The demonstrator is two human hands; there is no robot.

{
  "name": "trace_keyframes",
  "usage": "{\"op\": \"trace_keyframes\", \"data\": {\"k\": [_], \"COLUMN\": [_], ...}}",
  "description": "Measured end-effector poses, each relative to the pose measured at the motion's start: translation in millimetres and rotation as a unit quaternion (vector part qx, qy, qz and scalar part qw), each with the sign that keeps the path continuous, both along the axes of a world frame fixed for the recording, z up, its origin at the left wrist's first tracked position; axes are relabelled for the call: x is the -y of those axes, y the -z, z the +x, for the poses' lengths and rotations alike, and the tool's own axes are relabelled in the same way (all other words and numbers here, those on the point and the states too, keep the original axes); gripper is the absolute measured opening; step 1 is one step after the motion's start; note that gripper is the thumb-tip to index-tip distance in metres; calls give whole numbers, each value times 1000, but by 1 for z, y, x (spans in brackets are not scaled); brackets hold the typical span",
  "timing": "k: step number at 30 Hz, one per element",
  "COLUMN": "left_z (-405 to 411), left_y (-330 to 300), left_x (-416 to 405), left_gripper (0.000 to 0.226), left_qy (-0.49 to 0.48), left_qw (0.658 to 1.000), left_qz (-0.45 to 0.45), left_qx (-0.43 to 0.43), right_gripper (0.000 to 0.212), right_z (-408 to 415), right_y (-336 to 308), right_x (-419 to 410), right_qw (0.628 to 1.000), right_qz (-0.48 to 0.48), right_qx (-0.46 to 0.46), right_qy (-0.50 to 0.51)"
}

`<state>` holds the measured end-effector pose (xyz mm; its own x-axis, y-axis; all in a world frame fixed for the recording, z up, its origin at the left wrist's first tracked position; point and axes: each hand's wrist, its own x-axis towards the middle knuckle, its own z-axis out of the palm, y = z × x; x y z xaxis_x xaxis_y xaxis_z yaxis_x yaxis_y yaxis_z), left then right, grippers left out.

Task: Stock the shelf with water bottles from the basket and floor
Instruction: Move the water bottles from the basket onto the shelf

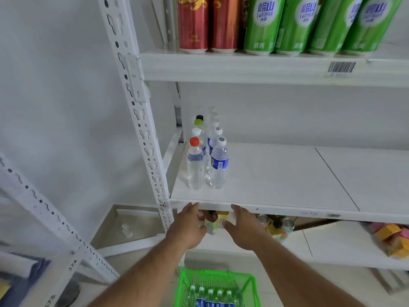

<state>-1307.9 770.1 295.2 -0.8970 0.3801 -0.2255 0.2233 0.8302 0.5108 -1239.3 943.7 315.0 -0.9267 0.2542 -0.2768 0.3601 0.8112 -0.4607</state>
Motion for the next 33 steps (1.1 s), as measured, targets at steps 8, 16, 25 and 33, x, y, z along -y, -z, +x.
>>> {"op": "trace_keyframes", "data": {"k": [8, 16, 25, 33], "left_z": [110, 190, 235, 254], "left_y": [2, 31, 88, 125], "left_x": [-15, -8, 30, 65], "left_gripper": [80, 82, 78, 79], "left_qy": [0, 6, 25, 25], "left_qw": [998, 994, 985, 981], "left_qz": [-64, -101, -139, -115], "left_qx": [-6, 28, 102, 157], "right_gripper": [69, 72, 70, 67], "right_z": [104, 182, 237, 268], "right_y": [16, 46, 102, 129], "right_x": [-4, -3, 15, 38], "right_qw": [990, 983, 978, 977], "right_qz": [73, 90, 91, 51], "right_qx": [3, 44, 119, 191], "right_qy": [-118, -155, -144, -83]}}
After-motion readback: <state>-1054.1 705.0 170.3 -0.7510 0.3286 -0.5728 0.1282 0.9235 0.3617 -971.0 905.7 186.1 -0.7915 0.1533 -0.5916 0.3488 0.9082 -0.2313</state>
